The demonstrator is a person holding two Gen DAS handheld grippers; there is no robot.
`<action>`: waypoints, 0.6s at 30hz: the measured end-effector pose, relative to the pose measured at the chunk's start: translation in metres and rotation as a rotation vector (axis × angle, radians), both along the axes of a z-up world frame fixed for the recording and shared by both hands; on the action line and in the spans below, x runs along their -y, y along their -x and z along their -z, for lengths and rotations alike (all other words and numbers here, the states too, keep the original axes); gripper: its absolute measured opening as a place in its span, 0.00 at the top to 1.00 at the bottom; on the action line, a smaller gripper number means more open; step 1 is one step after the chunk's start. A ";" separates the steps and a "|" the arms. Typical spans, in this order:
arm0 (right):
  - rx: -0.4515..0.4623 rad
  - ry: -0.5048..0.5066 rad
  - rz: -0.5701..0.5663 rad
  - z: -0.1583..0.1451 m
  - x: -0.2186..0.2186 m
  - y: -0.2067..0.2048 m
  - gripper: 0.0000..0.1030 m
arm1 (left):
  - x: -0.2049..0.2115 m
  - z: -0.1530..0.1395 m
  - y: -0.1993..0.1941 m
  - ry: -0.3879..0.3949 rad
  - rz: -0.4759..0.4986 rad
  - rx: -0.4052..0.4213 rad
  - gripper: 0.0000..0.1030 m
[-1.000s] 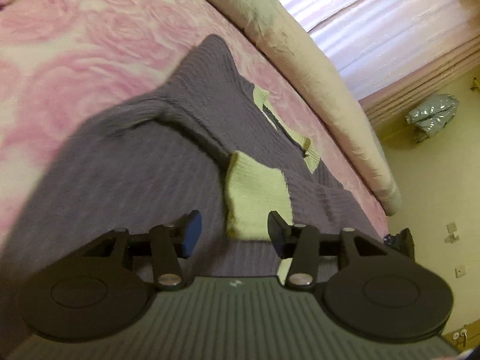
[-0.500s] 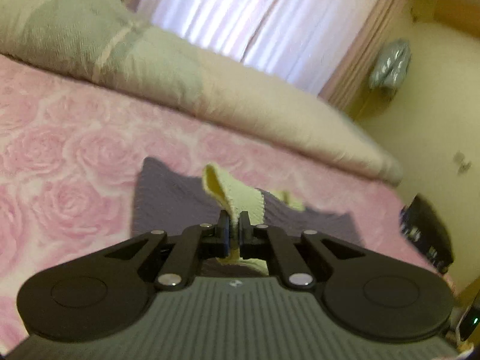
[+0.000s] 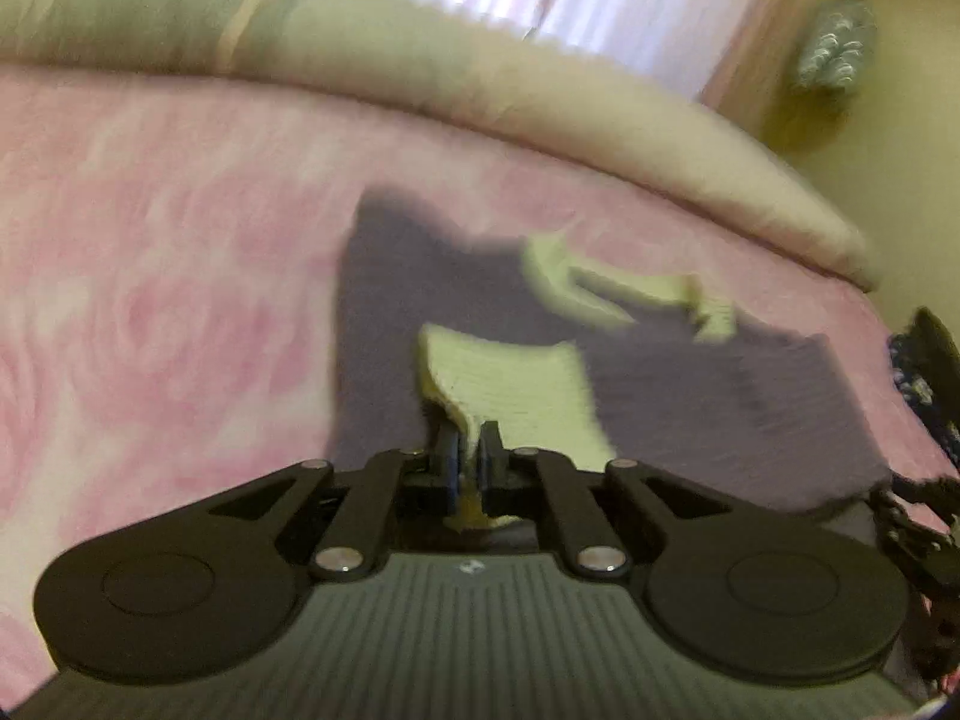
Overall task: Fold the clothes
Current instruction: 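Fold the other cardigan side inward with the right gripper and release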
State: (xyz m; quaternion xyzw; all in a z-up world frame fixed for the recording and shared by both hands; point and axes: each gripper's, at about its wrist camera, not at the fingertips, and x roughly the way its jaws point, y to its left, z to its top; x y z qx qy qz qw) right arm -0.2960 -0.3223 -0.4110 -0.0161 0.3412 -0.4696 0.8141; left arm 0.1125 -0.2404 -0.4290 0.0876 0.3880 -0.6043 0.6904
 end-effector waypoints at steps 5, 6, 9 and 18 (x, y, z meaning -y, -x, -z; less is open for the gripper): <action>0.078 -0.090 0.011 -0.018 0.005 0.008 0.67 | -0.013 -0.030 -0.001 0.048 -0.086 0.121 0.92; 0.094 -0.108 0.014 -0.021 0.005 0.010 0.67 | -0.015 -0.038 -0.001 0.068 -0.094 0.136 0.92; 0.214 -0.179 0.025 -0.037 0.014 0.013 0.67 | -0.011 -0.056 0.009 0.107 -0.041 0.096 0.92; 0.279 -0.291 0.004 -0.005 0.048 -0.030 0.68 | 0.014 -0.003 0.039 -0.020 0.050 0.198 0.97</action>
